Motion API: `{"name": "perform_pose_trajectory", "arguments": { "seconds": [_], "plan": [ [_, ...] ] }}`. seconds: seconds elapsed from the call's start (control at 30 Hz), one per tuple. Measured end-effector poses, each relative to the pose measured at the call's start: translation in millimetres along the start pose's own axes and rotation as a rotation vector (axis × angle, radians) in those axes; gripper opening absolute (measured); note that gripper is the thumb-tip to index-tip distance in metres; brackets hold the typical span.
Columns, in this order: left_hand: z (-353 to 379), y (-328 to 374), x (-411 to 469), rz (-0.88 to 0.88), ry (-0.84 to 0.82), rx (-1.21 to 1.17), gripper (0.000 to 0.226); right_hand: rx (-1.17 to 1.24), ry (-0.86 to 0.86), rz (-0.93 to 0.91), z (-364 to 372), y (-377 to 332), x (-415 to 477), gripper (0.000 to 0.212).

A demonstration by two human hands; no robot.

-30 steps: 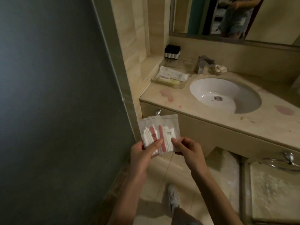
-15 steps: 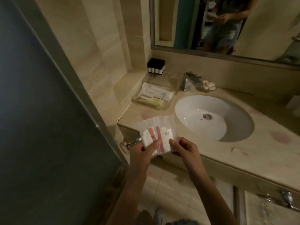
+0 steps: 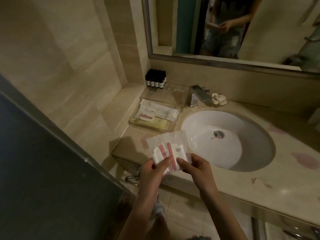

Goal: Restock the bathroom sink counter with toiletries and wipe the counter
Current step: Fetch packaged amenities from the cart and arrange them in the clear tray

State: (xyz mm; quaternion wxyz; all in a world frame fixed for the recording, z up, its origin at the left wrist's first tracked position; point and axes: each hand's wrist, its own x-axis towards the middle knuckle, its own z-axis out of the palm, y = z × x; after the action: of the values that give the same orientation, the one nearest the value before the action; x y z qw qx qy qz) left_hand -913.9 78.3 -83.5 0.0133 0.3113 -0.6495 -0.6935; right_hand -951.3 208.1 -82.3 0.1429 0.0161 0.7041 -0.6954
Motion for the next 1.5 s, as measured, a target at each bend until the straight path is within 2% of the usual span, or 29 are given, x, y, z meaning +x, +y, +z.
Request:
{"name": "perform_pose_trajectory", "arguments": {
  "seconds": [0.2, 0.37, 0.43, 0.53, 0.7, 0.87, 1.07, 1.27, 1.5],
  "plan": [
    [5.6, 19.6, 78.6, -0.044, -0.024, -0.022, 0.027, -0.058, -0.048, 0.060, 11.9, -7.2, 79.9, 0.005],
    [-19.8, 28.9, 144.7, -0.081, 0.044, -0.037, 0.030, -0.266, -0.182, 0.081, 43.8, -1.7, 159.2, 0.012],
    [-33.7, 29.7, 171.8, -0.073, 0.121, -0.035, 0.031, -0.307, -0.206, 0.076, 54.3, 4.3, 188.7, 0.014],
    [-50.0, 31.9, 207.2, -0.046, 0.254, 0.017, 0.023, -0.494, -0.135, 0.009, 60.7, 17.6, 236.0, 0.015],
    [-54.2, 35.9, 255.7, -0.124, 0.321, 0.068, 0.038, -0.819, -0.076, -0.108, 79.2, 36.0, 297.0, 0.022],
    [-44.5, 32.5, 279.3, -0.164, 0.382, 0.108, 0.036, -1.054, -0.177, -0.178, 96.6, 50.8, 317.4, 0.028],
    [-39.1, 26.1, 295.8, -0.191, 0.412, 0.172, 0.042, -1.130, -0.208, -0.188, 99.8, 63.3, 324.2, 0.040],
    [-42.0, 22.7, 297.0, -0.213, 0.408, 0.180, 0.037, -1.203, -0.175, -0.163, 100.4, 69.7, 334.6, 0.041],
    [-50.7, 17.9, 283.5, -0.185, 0.419, 0.144, 0.044, -1.424, -0.240, -0.221, 105.5, 72.1, 332.1, 0.037]
  ]
}}
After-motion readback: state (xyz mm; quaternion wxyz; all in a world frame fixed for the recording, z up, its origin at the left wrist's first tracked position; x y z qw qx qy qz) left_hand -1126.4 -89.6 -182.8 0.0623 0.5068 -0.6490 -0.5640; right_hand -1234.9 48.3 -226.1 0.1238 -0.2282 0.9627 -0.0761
